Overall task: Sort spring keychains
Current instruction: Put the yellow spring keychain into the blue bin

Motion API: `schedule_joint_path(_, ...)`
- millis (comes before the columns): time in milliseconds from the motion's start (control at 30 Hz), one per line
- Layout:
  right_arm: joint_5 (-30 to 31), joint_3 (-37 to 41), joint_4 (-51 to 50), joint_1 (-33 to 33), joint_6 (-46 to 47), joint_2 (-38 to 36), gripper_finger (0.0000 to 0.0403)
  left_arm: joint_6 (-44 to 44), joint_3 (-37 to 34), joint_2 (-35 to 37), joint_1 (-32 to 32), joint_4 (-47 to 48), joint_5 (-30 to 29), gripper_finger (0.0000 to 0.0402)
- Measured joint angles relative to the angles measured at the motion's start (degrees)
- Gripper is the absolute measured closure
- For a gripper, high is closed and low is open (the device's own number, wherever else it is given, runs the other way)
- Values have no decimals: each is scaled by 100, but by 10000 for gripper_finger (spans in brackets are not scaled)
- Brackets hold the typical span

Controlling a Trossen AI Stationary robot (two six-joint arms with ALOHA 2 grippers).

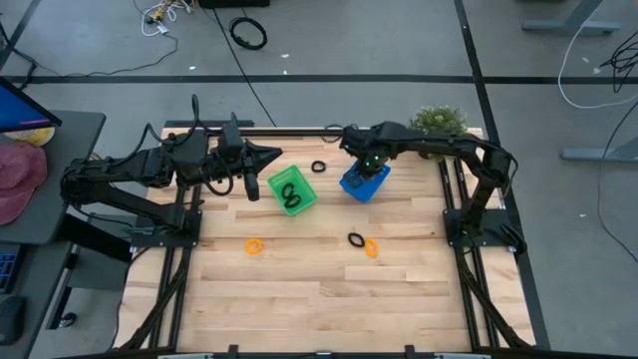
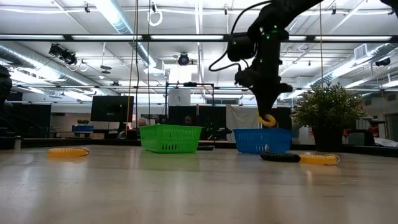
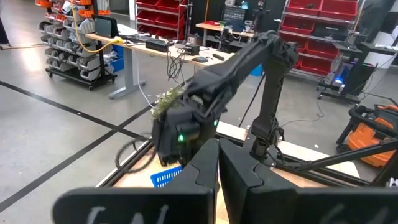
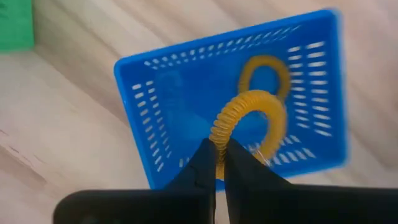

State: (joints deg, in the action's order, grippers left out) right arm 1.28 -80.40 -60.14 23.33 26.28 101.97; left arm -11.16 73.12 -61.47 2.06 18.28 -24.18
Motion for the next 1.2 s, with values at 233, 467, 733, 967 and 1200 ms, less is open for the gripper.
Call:
schedule_joint_path(233, -238, 639, 882, 5, 117, -2, 399, -2, -2, 0, 0, 0, 0, 385)
schedule_joint_path(467, -270, 1064, 1522, 22, 271, -2, 399, -8, -2, 0, 0, 0, -2, 385)
schedule_joint_path(733, -330, 1317, 1912, 20, 304, -2, 398, -20, -1, 0, 0, -2, 0, 385)
schedule_joint_path(967, -329, 1351, 1975, 20, 165, -2, 372, -22, 0, 0, 1, -2, -2, 385)
schedule_joint_path(1200, -395, 1351, 1993, 18, 98, -2, 307, -22, -2, 0, -1, -2, -2, 385)
